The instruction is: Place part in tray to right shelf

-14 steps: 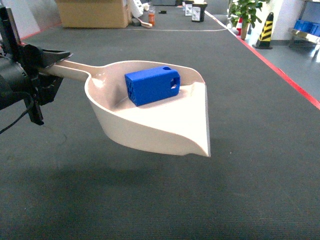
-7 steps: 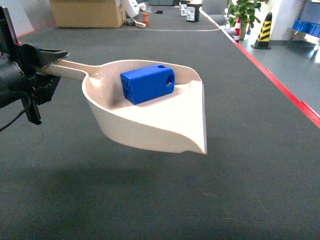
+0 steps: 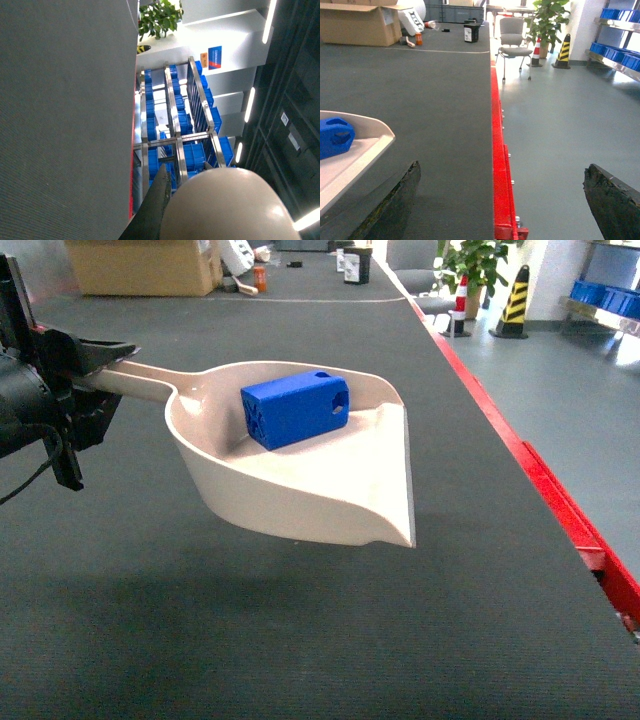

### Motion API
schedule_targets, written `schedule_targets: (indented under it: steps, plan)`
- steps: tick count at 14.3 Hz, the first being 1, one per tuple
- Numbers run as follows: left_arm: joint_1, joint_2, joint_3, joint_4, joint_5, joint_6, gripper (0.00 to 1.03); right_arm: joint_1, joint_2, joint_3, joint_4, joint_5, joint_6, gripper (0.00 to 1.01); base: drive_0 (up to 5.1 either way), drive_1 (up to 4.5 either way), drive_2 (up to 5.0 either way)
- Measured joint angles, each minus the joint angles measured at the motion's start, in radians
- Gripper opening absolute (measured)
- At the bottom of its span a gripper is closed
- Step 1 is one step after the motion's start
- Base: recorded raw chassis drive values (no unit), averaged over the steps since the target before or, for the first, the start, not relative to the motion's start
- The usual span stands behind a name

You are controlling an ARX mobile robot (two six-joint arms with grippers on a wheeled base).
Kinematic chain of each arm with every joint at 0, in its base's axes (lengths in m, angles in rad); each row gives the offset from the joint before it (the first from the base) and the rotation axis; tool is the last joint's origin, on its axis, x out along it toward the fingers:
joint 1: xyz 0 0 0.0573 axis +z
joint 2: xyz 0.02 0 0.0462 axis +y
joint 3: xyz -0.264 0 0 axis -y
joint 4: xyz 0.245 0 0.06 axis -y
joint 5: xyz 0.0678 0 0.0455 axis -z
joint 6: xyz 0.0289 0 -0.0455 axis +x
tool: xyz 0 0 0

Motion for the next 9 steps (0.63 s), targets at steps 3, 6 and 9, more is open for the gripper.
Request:
schedule_targets:
  steps: [3, 6, 9]
  plan:
    - [-0.001, 0.0, 0.0, 0.005, 0.002, -0.001, 0.14, 0.0, 0.0, 0.0, -0.001, 0.0, 0.0, 0.98, 0.0, 0.0, 0.0]
    - [0.0, 0.0, 0.0, 0.001, 0.001, 0.0, 0.14, 0.0, 0.0, 0.0, -0.001, 0.0, 0.0, 0.98, 0.0, 0.0, 0.0]
    - [-0.001, -0.001, 0.0, 0.002, 0.002, -0.001, 0.14, 0.0, 0.001, 0.0, 0.0, 0.0, 0.0, 0.98, 0.0, 0.0, 0.0]
